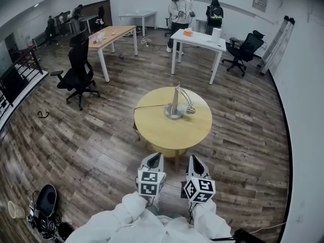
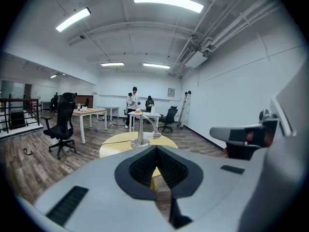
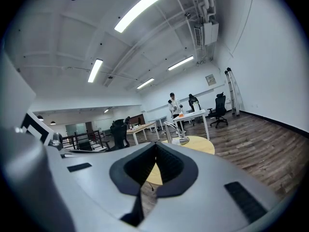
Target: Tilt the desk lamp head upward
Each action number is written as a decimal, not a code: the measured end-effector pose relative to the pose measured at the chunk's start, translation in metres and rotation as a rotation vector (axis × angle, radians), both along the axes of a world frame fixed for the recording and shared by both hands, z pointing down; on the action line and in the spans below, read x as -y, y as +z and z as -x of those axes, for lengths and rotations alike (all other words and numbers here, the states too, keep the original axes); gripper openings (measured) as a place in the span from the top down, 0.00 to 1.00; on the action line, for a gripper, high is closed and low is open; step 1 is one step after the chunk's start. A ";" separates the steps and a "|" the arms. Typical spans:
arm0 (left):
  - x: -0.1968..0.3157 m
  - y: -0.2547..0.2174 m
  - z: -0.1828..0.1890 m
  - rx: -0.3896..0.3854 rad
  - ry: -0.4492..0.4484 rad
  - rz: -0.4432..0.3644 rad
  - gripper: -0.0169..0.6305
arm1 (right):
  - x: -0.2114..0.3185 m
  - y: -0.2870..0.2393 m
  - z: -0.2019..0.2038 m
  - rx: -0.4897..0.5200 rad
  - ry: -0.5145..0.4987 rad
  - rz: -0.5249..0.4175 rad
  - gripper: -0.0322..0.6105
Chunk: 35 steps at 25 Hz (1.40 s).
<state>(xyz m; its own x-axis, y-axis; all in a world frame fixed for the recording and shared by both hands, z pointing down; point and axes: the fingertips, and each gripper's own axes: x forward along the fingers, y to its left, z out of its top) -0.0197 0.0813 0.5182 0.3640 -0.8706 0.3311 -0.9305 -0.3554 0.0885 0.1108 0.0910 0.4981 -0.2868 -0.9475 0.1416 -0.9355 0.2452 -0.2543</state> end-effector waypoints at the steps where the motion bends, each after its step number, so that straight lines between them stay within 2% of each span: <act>1: 0.005 0.000 0.000 0.001 0.003 0.000 0.97 | 0.005 0.000 0.001 0.001 0.002 0.002 0.93; 14: 0.103 -0.010 0.011 0.010 0.026 -0.008 0.97 | 0.101 -0.009 0.018 -0.011 0.004 -0.004 0.93; 23: 0.178 -0.014 0.021 0.016 0.066 -0.023 0.97 | 0.172 -0.012 0.027 -0.008 0.042 -0.016 0.93; 28: 0.205 -0.007 0.025 0.013 0.075 -0.019 0.97 | 0.192 -0.003 0.030 -0.009 0.057 -0.001 0.93; 35: 0.227 0.010 0.025 -0.007 0.082 0.027 0.97 | 0.211 0.006 0.027 -0.027 0.076 0.038 0.93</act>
